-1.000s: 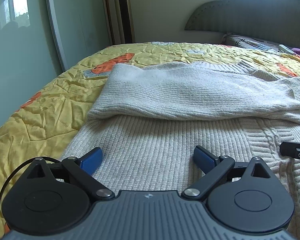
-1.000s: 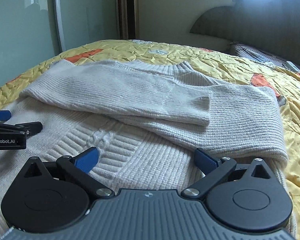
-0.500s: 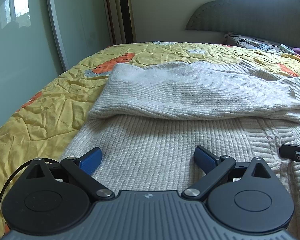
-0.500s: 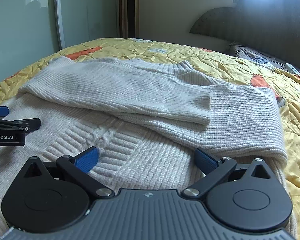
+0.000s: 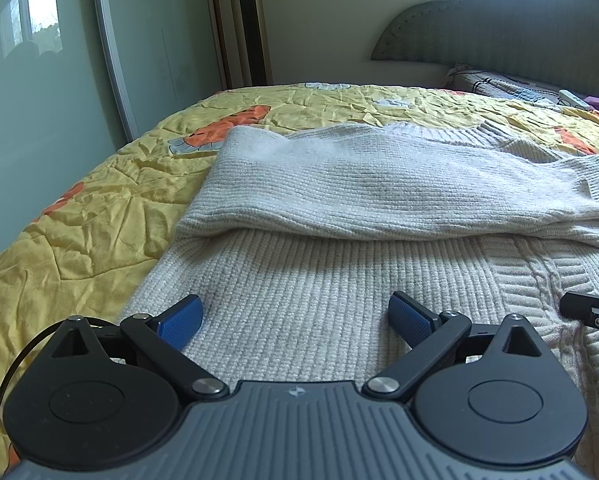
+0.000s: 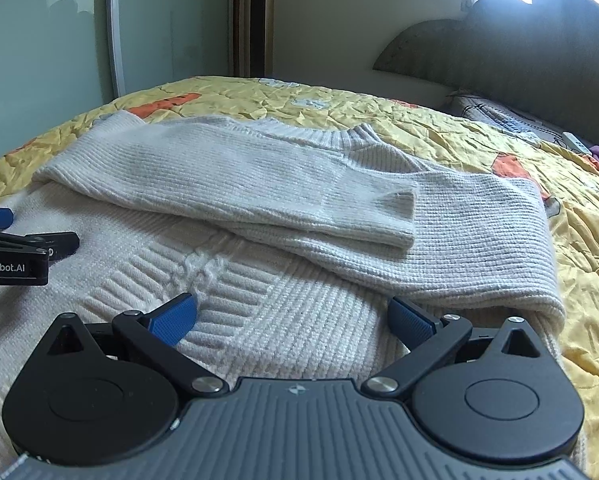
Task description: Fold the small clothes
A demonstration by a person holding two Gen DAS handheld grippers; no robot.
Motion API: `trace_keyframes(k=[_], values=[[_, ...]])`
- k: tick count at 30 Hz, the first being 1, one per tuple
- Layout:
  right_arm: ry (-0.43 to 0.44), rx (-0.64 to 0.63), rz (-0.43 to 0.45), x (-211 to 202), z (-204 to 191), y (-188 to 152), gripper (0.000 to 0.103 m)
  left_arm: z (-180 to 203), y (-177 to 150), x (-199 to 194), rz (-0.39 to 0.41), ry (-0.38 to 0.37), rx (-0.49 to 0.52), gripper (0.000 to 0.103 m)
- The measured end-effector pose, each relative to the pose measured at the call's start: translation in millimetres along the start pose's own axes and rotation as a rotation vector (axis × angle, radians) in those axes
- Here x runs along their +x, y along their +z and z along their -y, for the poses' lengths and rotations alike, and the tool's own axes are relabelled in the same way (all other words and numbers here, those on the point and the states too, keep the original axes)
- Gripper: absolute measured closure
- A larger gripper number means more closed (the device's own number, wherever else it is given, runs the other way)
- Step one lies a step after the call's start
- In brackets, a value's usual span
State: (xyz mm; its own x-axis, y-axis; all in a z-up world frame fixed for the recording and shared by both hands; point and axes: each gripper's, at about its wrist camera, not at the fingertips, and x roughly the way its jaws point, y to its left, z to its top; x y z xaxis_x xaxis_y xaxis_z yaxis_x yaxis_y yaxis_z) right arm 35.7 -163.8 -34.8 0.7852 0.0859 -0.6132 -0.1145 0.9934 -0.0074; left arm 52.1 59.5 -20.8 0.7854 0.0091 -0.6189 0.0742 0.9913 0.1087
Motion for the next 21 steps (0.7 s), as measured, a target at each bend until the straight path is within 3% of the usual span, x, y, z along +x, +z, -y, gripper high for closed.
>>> trace_keyframes(k=[21], values=[[-0.033, 0.015, 0.004, -8.6, -2.8, -7.3, 0.000, -0.4, -0.5, 0.0, 0.000, 0.000, 0.000, 0.003]])
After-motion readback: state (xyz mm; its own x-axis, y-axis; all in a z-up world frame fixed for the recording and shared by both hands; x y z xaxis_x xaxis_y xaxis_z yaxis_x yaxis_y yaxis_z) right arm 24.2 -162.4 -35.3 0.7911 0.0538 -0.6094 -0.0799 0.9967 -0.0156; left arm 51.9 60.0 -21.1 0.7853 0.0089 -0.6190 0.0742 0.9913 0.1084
